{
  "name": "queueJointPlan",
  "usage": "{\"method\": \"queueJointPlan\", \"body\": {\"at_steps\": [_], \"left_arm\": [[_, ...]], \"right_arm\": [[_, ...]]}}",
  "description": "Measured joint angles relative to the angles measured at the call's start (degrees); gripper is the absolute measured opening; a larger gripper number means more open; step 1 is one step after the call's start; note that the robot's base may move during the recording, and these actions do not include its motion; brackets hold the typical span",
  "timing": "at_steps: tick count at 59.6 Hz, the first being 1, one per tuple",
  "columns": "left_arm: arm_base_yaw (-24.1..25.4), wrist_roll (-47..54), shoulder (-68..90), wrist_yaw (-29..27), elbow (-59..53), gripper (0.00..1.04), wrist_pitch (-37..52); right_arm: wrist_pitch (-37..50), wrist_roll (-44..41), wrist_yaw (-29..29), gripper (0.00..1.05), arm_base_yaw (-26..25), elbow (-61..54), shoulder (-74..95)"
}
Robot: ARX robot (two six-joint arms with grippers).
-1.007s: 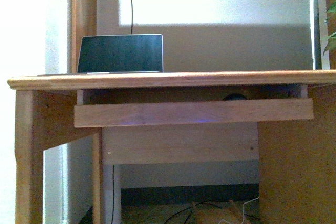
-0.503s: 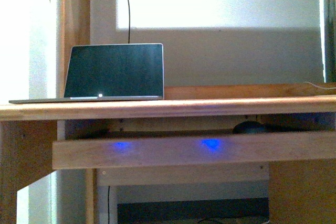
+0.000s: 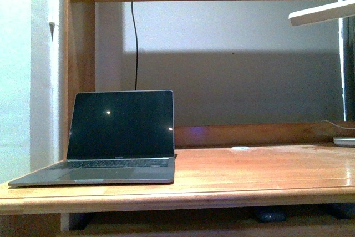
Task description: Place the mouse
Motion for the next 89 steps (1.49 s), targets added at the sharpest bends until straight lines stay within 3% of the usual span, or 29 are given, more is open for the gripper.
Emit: {"method": "queueJointPlan", "body": {"at_steps": [6,12,19,27,40,48,64,89], "left_arm": [[0.1,0.0,0.2,0.3,0.0,0.97,-0.3],[-0.1,-1.7,8.3,4.9,4.6,0.97,-10.7],[-0.5,0.8,19.1,6.9,4.9,0.97,-5.2],[1.8,10.1,39.5,8.6,5.4,0.97,15.3],[3.5,36.8,78.4,10.2,13.6,0.97,53.2],[2.5,52.5,93.5,14.4,20.3,0.97,65.8],[-0.7,71.9,106.2,21.7,32.5,0.97,67.3],[-2.5,80.1,120.6,25.6,48.8,0.97,62.9]], "right_arm": [[0.0,0.0,0.0,0.97,0.0,0.0,0.0],[0.0,0.0,0.0,0.97,0.0,0.0,0.0],[0.0,0.0,0.0,0.97,0.0,0.0,0.0],[0.0,0.0,0.0,0.97,0.0,0.0,0.0],[0.0,0.0,0.0,0.97,0.0,0.0,0.0],[0.0,0.0,0.0,0.97,0.0,0.0,0.0],[0.0,0.0,0.0,0.97,0.0,0.0,0.0],[0.0,0.0,0.0,0.97,0.0,0.0,0.0]]}}
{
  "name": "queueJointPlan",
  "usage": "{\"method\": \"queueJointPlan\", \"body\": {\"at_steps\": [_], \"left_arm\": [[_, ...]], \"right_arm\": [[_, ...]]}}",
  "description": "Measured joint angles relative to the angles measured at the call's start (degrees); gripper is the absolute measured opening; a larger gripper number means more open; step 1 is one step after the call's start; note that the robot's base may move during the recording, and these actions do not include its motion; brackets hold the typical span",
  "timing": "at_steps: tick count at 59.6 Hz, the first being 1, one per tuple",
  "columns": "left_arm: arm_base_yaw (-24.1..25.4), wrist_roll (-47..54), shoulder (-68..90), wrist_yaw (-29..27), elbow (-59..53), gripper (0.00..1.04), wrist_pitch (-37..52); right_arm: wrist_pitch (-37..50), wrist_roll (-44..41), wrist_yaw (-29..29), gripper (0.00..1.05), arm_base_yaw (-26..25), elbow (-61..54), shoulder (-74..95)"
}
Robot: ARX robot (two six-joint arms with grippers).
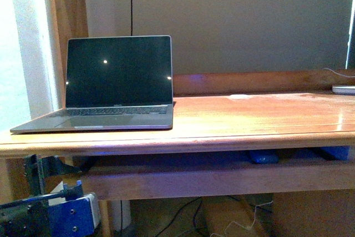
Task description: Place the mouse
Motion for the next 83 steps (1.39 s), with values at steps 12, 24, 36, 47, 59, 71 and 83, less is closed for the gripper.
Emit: {"method": "queueJointPlan", "body": {"at_steps": [12,24,36,47,59,71,83], "left_arm": [[-0.6,0.5,4.2,-0.4,5.4,0.97,-0.8],[-0.9,1.8,6.1,-1.2,8.5,0.97,-3.7],[-2.4,-1.3,0.3,-5.8,8.2,0.97,-20.4],[-3.6,-9.7,-7.6,-5.0,6.6,0.97,-38.1],[-5.7,-19.7,-17.2,1.4,0.7,0.97,-48.6],[-9.9,-29.6,-25.5,10.8,-5.2,0.97,-54.7],[-12.3,-44.3,-31.0,16.7,-8.9,0.97,-52.8]], "right_arm": [[0.0,0.0,0.0,0.97,0.0,0.0,0.0],[0.0,0.0,0.0,0.97,0.0,0.0,0.0],[0.0,0.0,0.0,0.97,0.0,0.0,0.0],[0.0,0.0,0.0,0.97,0.0,0.0,0.0],[0.0,0.0,0.0,0.97,0.0,0.0,0.0],[0.0,0.0,0.0,0.97,0.0,0.0,0.0],[0.0,0.0,0.0,0.97,0.0,0.0,0.0]]}}
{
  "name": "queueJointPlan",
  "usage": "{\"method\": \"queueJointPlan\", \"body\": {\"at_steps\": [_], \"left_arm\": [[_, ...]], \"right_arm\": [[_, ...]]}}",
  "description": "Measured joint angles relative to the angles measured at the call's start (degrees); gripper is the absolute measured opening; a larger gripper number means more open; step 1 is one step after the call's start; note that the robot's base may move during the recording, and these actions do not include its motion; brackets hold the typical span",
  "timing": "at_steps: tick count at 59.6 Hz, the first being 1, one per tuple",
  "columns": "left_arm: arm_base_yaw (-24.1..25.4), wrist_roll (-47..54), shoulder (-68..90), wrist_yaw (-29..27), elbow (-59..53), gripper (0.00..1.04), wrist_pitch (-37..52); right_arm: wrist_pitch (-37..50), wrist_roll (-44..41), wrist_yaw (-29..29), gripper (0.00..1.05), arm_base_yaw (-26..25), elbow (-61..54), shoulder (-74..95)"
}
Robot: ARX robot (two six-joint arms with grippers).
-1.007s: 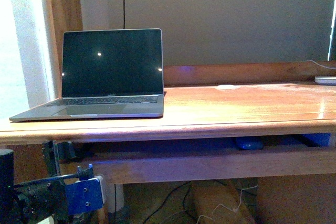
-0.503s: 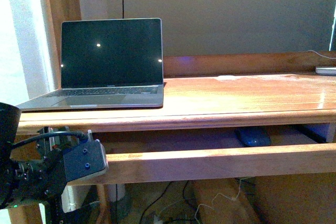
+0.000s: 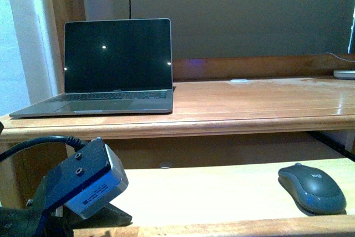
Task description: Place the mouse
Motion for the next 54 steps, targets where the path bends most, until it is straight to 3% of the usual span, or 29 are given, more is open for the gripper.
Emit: {"method": "queueJointPlan", "body": {"at_steps": [8,17,23,31,43,54], "left_arm": [[-0.2,-17.8,-1.8,0.9,-1.9,0.97,10.9],[1.2,-42.7,-5.9,-3.5,-1.7,0.97,25.7],[1.7,-53.9,-9.4,-8.1,-1.7,0.97,26.1],[1.5,-55.7,-14.9,-17.4,-4.0,0.97,22.3],[1.0,-49.5,-26.1,-37.6,-13.7,0.97,17.3],[-0.6,-46.5,-44.0,-46.6,-24.4,0.97,7.9]], "right_arm": [[0.0,0.0,0.0,0.97,0.0,0.0,0.0],[0.0,0.0,0.0,0.97,0.0,0.0,0.0],[0.0,0.0,0.0,0.97,0.0,0.0,0.0],[0.0,0.0,0.0,0.97,0.0,0.0,0.0],[0.0,0.0,0.0,0.97,0.0,0.0,0.0],[0.0,0.0,0.0,0.97,0.0,0.0,0.0]]}}
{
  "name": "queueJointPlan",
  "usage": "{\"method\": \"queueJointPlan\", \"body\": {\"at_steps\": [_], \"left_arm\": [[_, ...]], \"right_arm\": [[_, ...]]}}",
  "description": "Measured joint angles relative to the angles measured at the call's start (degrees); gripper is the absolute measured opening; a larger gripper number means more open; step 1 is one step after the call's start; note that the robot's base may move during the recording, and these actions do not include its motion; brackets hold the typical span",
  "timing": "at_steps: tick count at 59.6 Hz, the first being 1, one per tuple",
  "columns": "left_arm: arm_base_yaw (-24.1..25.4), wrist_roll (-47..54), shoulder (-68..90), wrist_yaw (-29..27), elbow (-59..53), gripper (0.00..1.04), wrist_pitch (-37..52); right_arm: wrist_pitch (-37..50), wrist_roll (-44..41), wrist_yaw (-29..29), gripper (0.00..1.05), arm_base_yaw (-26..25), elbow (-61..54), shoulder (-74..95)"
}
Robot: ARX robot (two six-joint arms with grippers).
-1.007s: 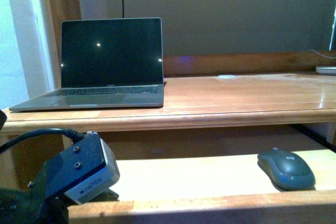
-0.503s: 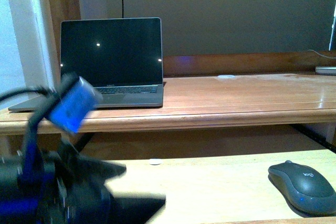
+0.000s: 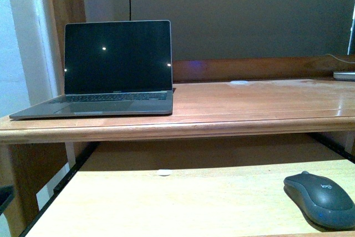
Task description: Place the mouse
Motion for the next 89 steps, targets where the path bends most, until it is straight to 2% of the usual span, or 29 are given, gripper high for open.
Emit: {"method": "queueJointPlan", "body": {"at_steps": [5,7,9,15,26,27,29,32,34,35,37,41,49,62,77,89], "left_arm": [[-0.3,1.6,-12.6,-2.7,-2.9,0.97,-9.6],[-1.8,4.5,-19.7,-8.8,-5.5,0.89,-9.6],[-2.4,6.7,-27.6,-12.0,-7.3,0.8,-13.8],[0.8,9.0,-37.7,-9.7,-9.4,0.62,-17.3],[5.9,10.1,-40.7,-4.7,-11.0,0.32,-17.8],[6.7,10.1,-40.9,-4.0,-11.1,0.29,-17.9],[10.7,10.3,-41.6,1.6,-11.6,0.2,-18.3],[14.5,10.4,-42.1,3.2,-12.1,0.07,-18.3],[15.1,10.4,-42.4,3.7,-12.4,0.03,-18.3],[15.2,10.5,-42.5,3.9,-12.5,0.03,-18.3],[15.3,10.5,-42.6,4.3,-12.6,0.03,-18.3],[15.3,10.5,-42.8,4.3,-12.8,0.03,-18.3],[15.4,10.5,-44.0,4.3,-13.9,0.03,-18.2],[15.5,10.5,-45.5,4.3,-15.5,0.03,-18.1],[15.5,10.5,-45.5,4.3,-15.5,0.03,-18.1],[15.5,10.5,-45.5,4.3,-15.5,0.38,-18.1]], "right_arm": [[0.0,0.0,0.0,0.97,0.0,0.0,0.0],[0.0,0.0,0.0,0.97,0.0,0.0,0.0],[0.0,0.0,0.0,0.97,0.0,0.0,0.0],[0.0,0.0,0.0,0.97,0.0,0.0,0.0],[0.0,0.0,0.0,0.97,0.0,0.0,0.0],[0.0,0.0,0.0,0.97,0.0,0.0,0.0],[0.0,0.0,0.0,0.97,0.0,0.0,0.0],[0.0,0.0,0.0,0.97,0.0,0.0,0.0],[0.9,1.3,-6.6,0.97,-1.7,0.0,1.5],[2.4,1.7,-10.2,0.97,-2.2,0.0,2.9],[5.3,2.0,-13.2,0.97,-1.9,0.1,5.8],[11.7,2.2,-14.9,0.97,0.9,0.1,12.5],[24.9,2.4,-8.3,0.97,8.8,2.8,27.8],[41.7,-0.8,3.3,0.97,21.0,8.7,52.0],[45.6,-5.6,10.9,0.97,26.5,14.4,67.0],[42.1,-7.3,14.8,0.97,26.6,21.2,75.0]]}}
